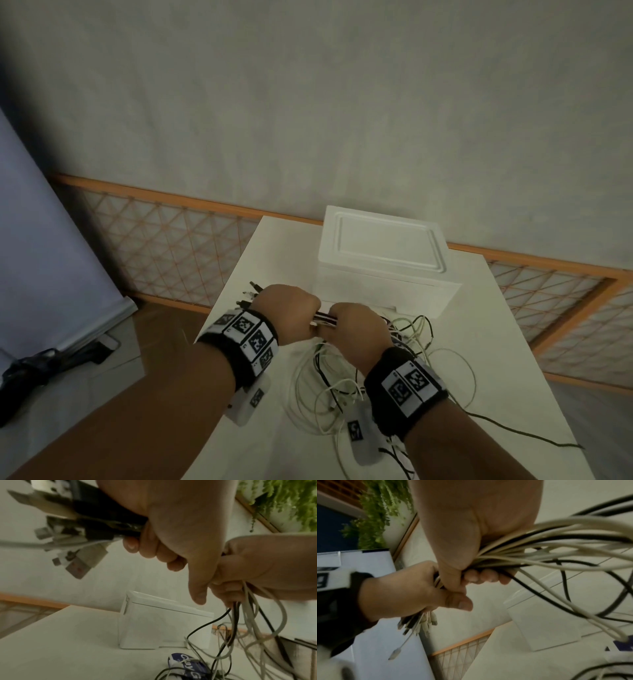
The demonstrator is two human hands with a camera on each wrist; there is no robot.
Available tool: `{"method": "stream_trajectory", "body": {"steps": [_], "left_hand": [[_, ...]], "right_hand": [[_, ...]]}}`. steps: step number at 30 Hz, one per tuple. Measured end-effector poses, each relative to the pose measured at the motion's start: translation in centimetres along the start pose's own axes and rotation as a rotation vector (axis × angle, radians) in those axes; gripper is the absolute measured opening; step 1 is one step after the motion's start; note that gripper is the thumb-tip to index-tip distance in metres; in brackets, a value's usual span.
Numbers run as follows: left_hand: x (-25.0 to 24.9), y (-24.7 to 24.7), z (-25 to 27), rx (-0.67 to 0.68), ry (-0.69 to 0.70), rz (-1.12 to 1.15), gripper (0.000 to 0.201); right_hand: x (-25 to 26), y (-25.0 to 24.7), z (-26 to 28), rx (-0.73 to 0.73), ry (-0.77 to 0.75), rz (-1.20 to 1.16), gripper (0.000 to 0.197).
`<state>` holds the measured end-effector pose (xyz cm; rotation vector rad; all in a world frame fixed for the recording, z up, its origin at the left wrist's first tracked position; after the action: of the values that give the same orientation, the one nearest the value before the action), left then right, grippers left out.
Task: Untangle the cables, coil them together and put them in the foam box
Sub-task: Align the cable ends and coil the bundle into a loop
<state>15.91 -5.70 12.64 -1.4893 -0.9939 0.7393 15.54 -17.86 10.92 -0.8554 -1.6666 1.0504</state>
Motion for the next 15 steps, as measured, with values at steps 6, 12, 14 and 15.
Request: {"method": "stream_trajectory", "body": {"steps": [6,12,14,15], "left_hand": [[1.0,0.7,-0.5,0.091,-0.017,-0.067,0.021],[4.8,0.9,0.0,0.089,-0.158,-0.050,0.020],[4.4,1.0,0.0,0.084,-0.165,-0.039,0.021],[4.3,1.0,-0.1,0.076,-0.164,-0.035,0.020]], "right_hand": [[-0.6,0.4,0.2,0.086,0.046,-0.069,0.030],[-0.6,0.6,1.5,0.118,0.063,-0.064,0.027],[-0.3,0.1,1.3,0.077,0.044,-0.022,0.026],[-0.3,-0.1,1.2,0.067,0.028,-0.015,0.024]]}}
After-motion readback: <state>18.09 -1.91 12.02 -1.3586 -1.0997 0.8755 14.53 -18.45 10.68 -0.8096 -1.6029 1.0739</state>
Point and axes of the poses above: each hand's wrist, its own z-axis away from the middle knuckle, its own y-axis out of the palm, x = y × z, the point moved 4 cm from there along -z, towards the middle knuckle, and after that the axes turned 13 degrees about -x, right-handed, at the moved point
